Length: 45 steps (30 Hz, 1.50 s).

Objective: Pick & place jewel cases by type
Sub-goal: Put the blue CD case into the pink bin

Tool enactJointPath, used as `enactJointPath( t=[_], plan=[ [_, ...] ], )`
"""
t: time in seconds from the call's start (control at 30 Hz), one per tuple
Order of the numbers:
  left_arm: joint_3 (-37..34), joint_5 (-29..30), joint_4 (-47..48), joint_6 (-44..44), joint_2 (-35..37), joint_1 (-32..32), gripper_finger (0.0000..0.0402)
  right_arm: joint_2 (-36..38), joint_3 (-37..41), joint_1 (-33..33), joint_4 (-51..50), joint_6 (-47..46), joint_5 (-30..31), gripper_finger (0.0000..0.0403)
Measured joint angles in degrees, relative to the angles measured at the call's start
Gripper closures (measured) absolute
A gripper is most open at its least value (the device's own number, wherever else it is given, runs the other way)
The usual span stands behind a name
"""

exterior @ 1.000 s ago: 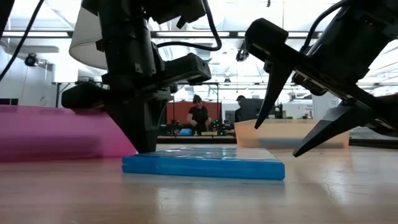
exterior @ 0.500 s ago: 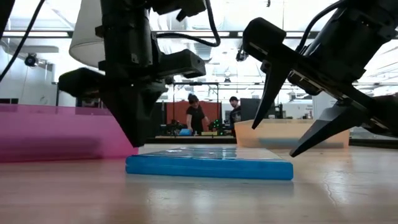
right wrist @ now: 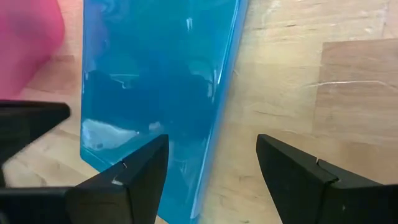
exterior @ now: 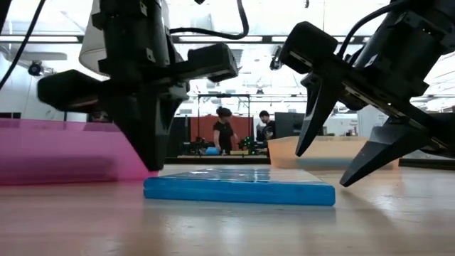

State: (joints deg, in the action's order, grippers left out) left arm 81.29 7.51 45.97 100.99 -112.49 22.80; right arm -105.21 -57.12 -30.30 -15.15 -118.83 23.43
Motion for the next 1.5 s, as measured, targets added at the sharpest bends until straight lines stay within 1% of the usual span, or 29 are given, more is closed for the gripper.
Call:
enactJointPath(
  t=[0.17, 0.37, 0.47, 0.57, 0.67, 0.8, 0.97, 1.13, 1.3, 1.5],
  plan=[
    [2.67, -0.07, -2.49, 0.92, -3.38, 1.48, 0.0402, 0.0, 0.0, -0.22, 0.16, -0.07, 0.04, 0.0165],
    [8.92, -0.52, 0.69, -2.29, -8.94, 1.68, 0.0401, 0.23, -0.04, -1.67, -0.54, -3.27, 1.08, 0.0165],
    [12.56, -1.23, 2.57, -4.81, -11.31, 1.1, 0.0401, 0.84, -0.02, -3.13, -3.95, -5.88, 1.6, 0.0165],
    [16.0, -1.44, 3.72, -6.99, -13.42, 0.48, 0.0401, 0.92, -0.02, -4.67, -9.41, -9.53, 2.4, 0.0165],
    [18.59, -1.56, 4.79, -8.54, -14.94, -0.19, 0.0401, 1.03, 0.08, -5.16, -12.35, -10.38, 2.61, 0.0165],
    [20.39, -1.63, 4.33, -9.86, -15.96, -0.88, 0.0401, 1.08, 0.19, -5.04, -10.72, -4.93, 2.46, 0.0165],
    [20.01, -1.51, 3.97, -8.02, -15.78, -1.34, 0.0401, 1.08, 0.24, -4.21, -9.59, 0.73, 1.85, 0.0165],
    [19.96, -1.9, 4.01, -7.89, -15.78, -1.48, 0.0401, 1.08, 0.24, -3.56, -9.46, 4.5, 0.72, 0.0165],
    [19.9, -1.86, 4.11, -8.27, -15.78, -1.48, 0.0401, 1.06, 0.26, -2.7, -8.56, 11.28, 0.37, 0.0165],
    [19.91, -1.71, 6.88, -9.01, -15.8, -1.39, 0.0401, 2.02, 0.37, -1.83, -8.58, 14.01, -0.06, 0.0165]
  ],
)
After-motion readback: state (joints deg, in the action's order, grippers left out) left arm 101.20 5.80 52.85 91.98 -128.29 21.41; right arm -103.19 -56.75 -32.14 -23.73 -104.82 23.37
